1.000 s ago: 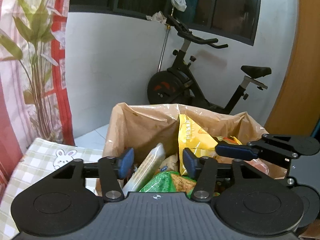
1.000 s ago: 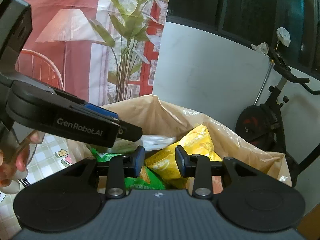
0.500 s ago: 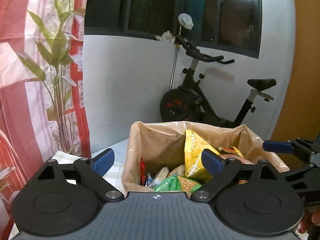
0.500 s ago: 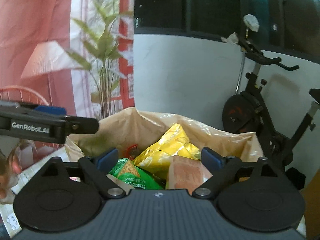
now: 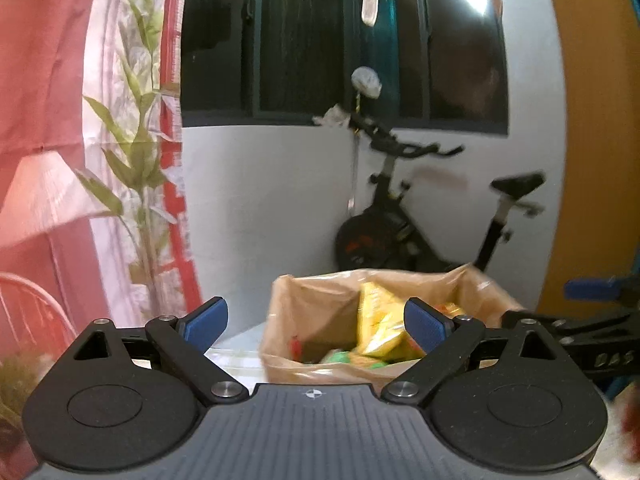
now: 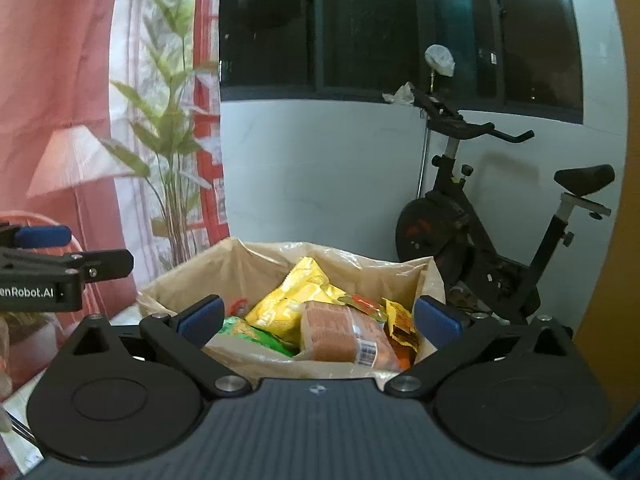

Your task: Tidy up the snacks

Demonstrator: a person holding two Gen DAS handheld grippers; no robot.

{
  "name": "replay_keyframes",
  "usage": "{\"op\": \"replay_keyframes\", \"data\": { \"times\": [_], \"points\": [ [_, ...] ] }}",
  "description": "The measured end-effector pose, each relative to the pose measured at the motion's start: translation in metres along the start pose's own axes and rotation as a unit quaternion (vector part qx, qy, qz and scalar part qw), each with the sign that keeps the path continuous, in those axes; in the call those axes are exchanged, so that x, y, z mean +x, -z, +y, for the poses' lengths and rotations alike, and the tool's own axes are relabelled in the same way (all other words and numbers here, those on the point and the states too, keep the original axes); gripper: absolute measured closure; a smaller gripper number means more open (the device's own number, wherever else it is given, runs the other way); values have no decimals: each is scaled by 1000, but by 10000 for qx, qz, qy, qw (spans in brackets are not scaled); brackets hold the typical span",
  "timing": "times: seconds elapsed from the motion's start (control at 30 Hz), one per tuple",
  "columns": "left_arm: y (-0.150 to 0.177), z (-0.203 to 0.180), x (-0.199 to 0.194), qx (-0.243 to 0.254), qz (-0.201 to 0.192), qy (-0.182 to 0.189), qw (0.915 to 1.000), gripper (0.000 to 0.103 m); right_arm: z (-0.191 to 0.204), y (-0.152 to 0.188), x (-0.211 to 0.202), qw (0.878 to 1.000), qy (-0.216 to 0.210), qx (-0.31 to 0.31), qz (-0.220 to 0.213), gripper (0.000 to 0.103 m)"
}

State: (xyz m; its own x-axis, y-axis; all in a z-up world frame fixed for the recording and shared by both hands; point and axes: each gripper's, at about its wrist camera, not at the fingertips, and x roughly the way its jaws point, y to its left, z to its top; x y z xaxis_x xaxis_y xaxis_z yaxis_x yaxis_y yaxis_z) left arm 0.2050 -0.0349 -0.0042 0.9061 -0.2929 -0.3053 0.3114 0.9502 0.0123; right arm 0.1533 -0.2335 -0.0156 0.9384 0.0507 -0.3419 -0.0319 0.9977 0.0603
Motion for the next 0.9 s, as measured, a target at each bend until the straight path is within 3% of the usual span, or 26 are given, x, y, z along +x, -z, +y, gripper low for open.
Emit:
{"op": "replay_keyframes", "data": {
  "times": [0.07, 0.37, 0.9],
  "points": [
    [-1, -1, -9, -93, -25, 105, 9999, 7, 1, 1, -13, 9999, -39, 122, -66, 0],
    [7, -6, -40, -110, -61, -114, 9999, 7, 1, 4, -51, 9990, 78, 426, -144, 0],
    [14, 8, -48, -295, 31, -319, 9990, 7, 1, 10, -56, 9988, 137, 458, -107, 0]
  ]
}}
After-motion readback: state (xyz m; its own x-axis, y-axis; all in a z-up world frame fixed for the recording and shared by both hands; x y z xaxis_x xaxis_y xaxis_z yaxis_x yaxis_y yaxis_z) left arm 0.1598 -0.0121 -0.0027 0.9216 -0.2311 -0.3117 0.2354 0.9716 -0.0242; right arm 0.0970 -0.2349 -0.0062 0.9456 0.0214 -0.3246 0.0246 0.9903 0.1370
